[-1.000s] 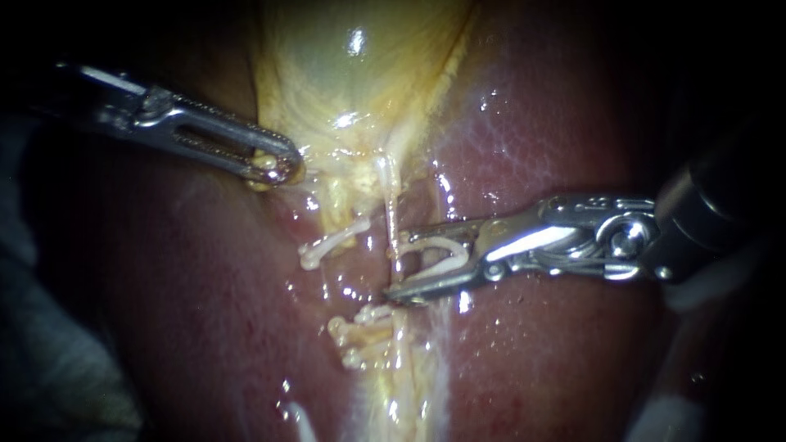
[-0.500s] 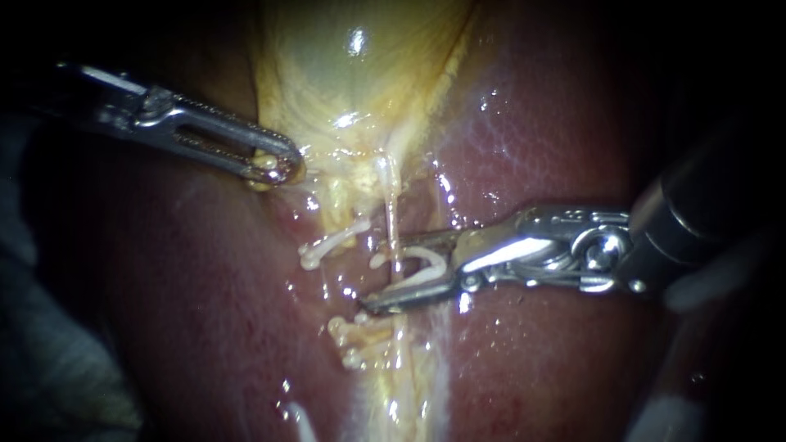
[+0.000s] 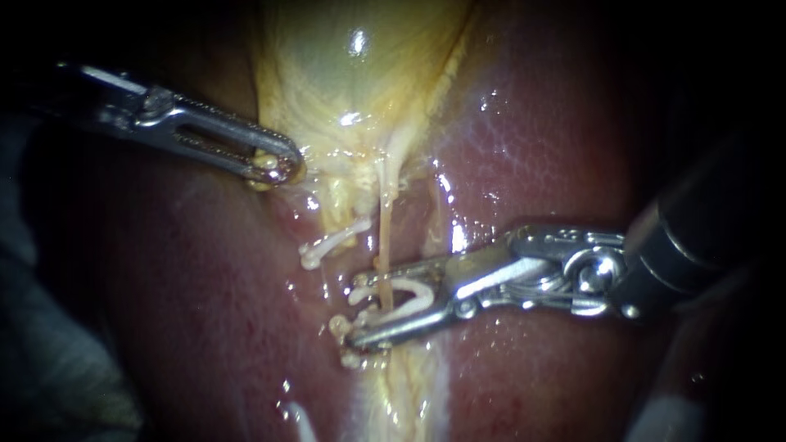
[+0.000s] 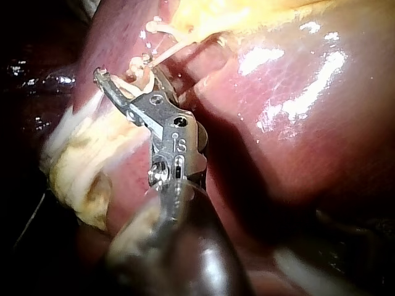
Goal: Clipping second clip right tube
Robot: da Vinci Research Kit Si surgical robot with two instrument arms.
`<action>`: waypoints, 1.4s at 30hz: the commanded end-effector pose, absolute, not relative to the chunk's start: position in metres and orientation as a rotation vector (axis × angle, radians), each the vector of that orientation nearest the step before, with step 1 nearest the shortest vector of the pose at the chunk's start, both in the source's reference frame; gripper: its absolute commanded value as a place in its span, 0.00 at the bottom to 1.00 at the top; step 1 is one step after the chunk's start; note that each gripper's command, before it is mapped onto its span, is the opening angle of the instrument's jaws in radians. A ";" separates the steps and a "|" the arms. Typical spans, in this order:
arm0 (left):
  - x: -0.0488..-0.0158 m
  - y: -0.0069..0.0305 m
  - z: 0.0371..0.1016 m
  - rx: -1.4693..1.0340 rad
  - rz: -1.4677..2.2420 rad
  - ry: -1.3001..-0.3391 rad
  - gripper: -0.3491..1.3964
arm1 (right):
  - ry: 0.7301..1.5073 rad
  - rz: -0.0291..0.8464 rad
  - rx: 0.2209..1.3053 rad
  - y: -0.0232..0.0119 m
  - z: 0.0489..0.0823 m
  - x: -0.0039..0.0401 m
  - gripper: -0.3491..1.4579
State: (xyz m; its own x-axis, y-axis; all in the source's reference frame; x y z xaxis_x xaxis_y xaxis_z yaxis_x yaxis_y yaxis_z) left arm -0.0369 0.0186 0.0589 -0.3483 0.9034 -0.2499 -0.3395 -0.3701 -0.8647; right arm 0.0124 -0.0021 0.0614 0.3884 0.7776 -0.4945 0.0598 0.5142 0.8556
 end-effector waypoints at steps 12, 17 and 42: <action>-0.0370 0.0186 0.0589 -0.958 1.836 -0.921 0.00 | 1.125 0.599 1.005 -0.0013 0.0597 0.0127 0.37; -0.0370 0.0186 0.0590 -0.958 1.836 -0.921 0.00 | 1.125 0.599 1.006 -0.0013 0.0597 0.0127 0.30; -0.0370 0.0186 0.0589 -0.958 1.836 -0.921 0.00 | 1.114 0.609 1.026 -0.0014 0.0596 0.0122 0.00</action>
